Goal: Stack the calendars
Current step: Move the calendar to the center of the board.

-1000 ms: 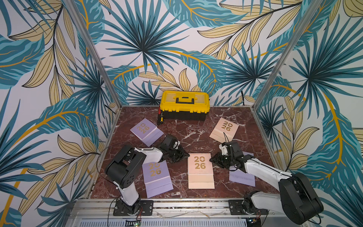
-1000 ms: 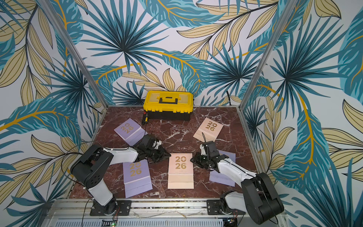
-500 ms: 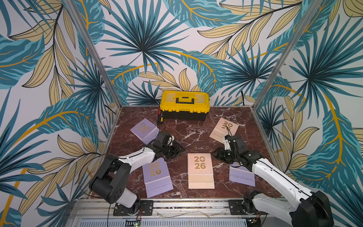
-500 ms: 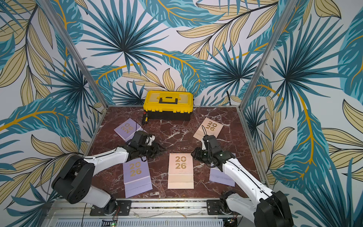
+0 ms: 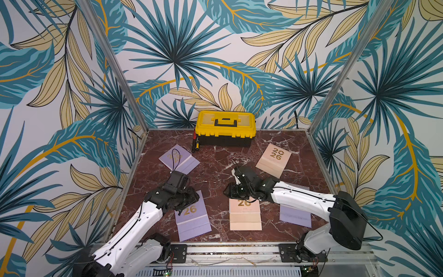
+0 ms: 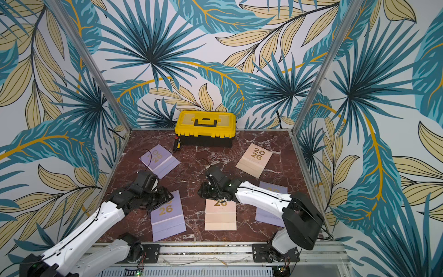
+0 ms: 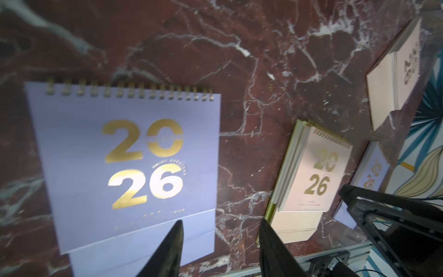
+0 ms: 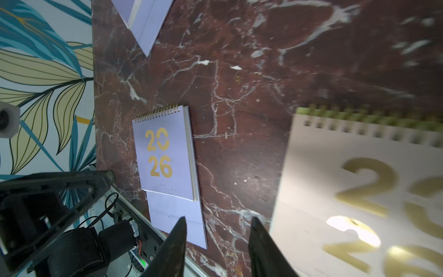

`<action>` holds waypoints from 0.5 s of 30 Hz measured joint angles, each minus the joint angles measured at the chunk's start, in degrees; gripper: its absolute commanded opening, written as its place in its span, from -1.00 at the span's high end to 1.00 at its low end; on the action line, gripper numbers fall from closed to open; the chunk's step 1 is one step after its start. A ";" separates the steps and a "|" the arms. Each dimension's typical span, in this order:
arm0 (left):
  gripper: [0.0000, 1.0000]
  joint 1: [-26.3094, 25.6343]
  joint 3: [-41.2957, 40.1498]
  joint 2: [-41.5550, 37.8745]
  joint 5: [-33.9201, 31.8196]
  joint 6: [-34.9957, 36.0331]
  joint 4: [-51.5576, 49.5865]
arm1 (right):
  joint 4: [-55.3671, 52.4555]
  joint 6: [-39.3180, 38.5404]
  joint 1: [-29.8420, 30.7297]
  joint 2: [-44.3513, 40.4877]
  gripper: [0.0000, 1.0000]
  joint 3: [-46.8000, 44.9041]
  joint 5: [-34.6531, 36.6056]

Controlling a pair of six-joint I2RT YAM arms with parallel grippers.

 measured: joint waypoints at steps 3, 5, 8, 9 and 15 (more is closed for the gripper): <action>-0.26 1.70 -1.79 -4.87 -1.99 -0.42 -5.27 | 3.23 1.31 2.10 5.18 0.12 2.56 -1.66; -0.33 2.86 -1.95 -5.88 -2.82 -0.42 -7.48 | 5.38 2.12 3.06 8.72 0.10 4.61 -2.86; -0.43 3.80 -1.95 -5.16 -3.87 -0.57 -9.05 | 7.72 3.02 4.04 12.55 0.06 6.99 -4.33; -0.48 4.09 -1.95 -4.61 -4.28 -0.76 -9.27 | 8.39 3.34 4.26 13.44 0.05 7.50 -4.79; -0.57 5.29 -4.37 -3.93 -6.80 -4.33 -7.19 | 11.26 4.87 4.72 16.74 -0.11 8.41 -6.91</action>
